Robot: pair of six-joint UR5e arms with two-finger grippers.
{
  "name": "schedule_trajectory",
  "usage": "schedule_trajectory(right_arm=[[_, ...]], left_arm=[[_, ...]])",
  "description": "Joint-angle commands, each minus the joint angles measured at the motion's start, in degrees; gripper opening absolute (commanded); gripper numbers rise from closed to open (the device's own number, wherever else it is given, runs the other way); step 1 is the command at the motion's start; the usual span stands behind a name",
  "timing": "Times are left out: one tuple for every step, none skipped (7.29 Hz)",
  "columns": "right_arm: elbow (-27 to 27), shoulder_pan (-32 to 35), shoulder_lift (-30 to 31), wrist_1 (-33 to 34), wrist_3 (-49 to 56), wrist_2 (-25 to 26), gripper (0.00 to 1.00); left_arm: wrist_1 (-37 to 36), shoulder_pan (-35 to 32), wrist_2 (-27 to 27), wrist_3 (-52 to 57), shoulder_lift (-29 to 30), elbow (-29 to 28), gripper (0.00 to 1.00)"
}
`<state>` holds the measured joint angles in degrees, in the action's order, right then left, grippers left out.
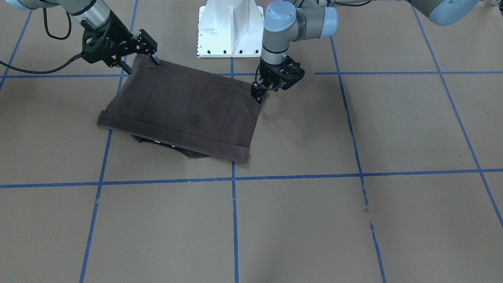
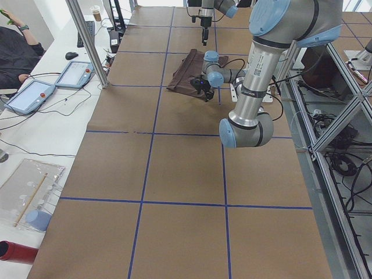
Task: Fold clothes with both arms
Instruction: 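Move the left gripper to the shirt's edge while the right gripper repositions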
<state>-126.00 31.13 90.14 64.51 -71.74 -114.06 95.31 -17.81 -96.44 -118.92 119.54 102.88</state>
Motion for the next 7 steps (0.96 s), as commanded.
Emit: schedule_trajectory(right_arm=[[0.2,0.2,0.1,0.0,0.0,0.0,1.00],[0.3,0.2,0.0,0.0,0.0,-0.1,1.00],[0.3,0.4,0.0,0.0,0.0,-0.2,1.00],[0.3,0.4,0.0,0.0,0.0,-0.2,1.00],[0.3,0.5,0.0,0.0,-0.1,-0.2,1.00],[0.3,0.6,0.0,0.0,0.0,-0.2,1.00],[0.3,0.8,0.0,0.0,0.0,-0.2,1.00]], left_arm=[[-0.1,0.7,-0.1,-1.0,0.2,0.1,0.85],[-0.1,1.9,-0.1,-1.9,0.5,0.0,0.80],[-0.1,2.0,-0.1,-2.9,0.7,0.0,0.69],[-0.1,2.6,-0.1,-3.2,0.7,0.0,0.60],[-0.1,3.0,-0.1,-3.3,0.6,0.0,0.30],[-0.2,3.0,0.0,-3.3,0.3,0.7,0.00],[-0.3,3.0,0.0,-3.3,0.2,0.7,0.00]])
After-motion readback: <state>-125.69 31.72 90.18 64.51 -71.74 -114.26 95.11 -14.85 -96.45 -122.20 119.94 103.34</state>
